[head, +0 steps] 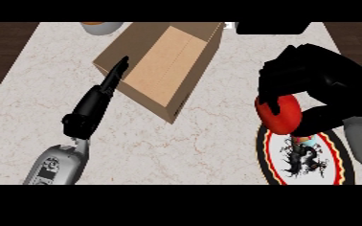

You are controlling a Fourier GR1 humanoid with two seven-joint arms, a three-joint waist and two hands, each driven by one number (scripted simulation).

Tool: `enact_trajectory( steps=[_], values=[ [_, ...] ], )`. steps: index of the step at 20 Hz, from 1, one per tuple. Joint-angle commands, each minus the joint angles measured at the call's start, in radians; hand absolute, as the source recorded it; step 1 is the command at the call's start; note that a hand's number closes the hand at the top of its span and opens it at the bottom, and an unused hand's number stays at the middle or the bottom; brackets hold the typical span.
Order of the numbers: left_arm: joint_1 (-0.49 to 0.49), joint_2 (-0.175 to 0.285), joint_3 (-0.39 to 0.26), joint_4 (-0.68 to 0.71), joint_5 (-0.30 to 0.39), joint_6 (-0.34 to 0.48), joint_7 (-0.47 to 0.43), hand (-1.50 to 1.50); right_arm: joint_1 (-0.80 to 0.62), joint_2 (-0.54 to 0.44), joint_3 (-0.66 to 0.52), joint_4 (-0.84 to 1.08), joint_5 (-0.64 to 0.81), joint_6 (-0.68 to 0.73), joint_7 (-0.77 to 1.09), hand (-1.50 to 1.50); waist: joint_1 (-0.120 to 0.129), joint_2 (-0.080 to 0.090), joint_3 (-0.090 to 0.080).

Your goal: Pick the tomato from the plate and place it in the cardboard box

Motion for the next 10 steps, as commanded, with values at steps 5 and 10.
enact_trajectory(
  steps=[5,10],
  values=[
    [-0.015,-0.029,0.0,0.062,-0.007,-0.032,0.037,0.0,-0.234,0.119,-0.01,0.164,0.037,-0.006,0.163,1.5,0.007,0.01,-0.006],
    [-0.058,-0.011,0.049,0.111,0.021,-0.074,0.036,0.0,-0.347,0.202,0.0,0.297,0.051,-0.017,0.216,1.5,0.006,0.012,-0.006]
  ],
)
